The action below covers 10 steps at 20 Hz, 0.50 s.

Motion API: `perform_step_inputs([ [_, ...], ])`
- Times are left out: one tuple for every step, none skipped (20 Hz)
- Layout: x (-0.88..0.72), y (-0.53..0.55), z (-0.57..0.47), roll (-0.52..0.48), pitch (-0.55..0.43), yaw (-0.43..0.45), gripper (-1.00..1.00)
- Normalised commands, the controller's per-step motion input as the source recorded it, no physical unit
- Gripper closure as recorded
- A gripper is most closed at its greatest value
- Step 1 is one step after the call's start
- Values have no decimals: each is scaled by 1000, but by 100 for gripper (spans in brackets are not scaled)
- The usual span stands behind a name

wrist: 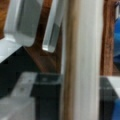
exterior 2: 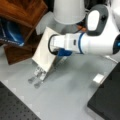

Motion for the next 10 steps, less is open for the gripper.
perform_step_inputs([
  [-206, 50, -30, -25, -95, -71, 100],
  [-207, 56, -17, -15, -85, -80, 100],
  [-212, 75, -6, -11, -78, -86, 100],
  [-210, 80, 0, -7, -79, -87, 100],
  [-202, 87, 7, -12, -77, -85, -100],
  [-192, 76, 0, 26, -88, -79, -100],
  [-185, 65, -11, 37, -93, -70, -100],
  [-173, 40, -21, 35, -88, -59, -100],
  [-170, 35, -24, 35, -87, -57, -100],
  [-161, 18, -25, 39, -85, -55, -100],
])
